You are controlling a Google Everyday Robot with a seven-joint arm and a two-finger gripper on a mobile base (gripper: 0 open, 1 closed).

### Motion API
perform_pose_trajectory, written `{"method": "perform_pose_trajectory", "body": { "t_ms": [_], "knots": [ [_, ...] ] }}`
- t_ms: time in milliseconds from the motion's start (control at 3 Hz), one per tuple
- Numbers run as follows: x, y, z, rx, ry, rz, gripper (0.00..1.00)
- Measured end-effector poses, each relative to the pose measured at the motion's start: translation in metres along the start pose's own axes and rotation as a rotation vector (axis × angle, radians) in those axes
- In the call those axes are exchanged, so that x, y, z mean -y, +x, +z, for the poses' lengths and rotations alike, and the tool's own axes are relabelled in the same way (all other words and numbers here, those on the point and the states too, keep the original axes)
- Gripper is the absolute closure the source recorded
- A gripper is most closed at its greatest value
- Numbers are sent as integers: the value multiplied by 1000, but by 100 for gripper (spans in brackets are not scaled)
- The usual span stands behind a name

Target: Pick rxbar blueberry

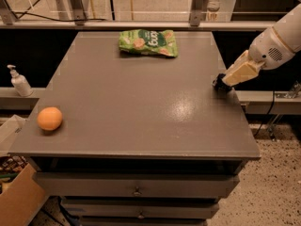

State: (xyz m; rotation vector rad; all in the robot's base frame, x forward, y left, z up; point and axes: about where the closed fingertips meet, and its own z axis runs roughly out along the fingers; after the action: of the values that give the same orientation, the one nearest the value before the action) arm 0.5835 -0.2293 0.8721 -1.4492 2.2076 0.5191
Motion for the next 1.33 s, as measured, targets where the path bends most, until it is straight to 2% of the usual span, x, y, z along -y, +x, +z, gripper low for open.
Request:
{"method": "perform_pose_trajectory", "body": {
  "t_ms": [667, 1000, 1333],
  "knots": [
    [-19, -13, -21, 141, -85, -23, 100],
    [-28, -26, -35, 253, -137, -39, 100],
    [-33, -49, -50, 365, -140, -65, 100]
  ]
}}
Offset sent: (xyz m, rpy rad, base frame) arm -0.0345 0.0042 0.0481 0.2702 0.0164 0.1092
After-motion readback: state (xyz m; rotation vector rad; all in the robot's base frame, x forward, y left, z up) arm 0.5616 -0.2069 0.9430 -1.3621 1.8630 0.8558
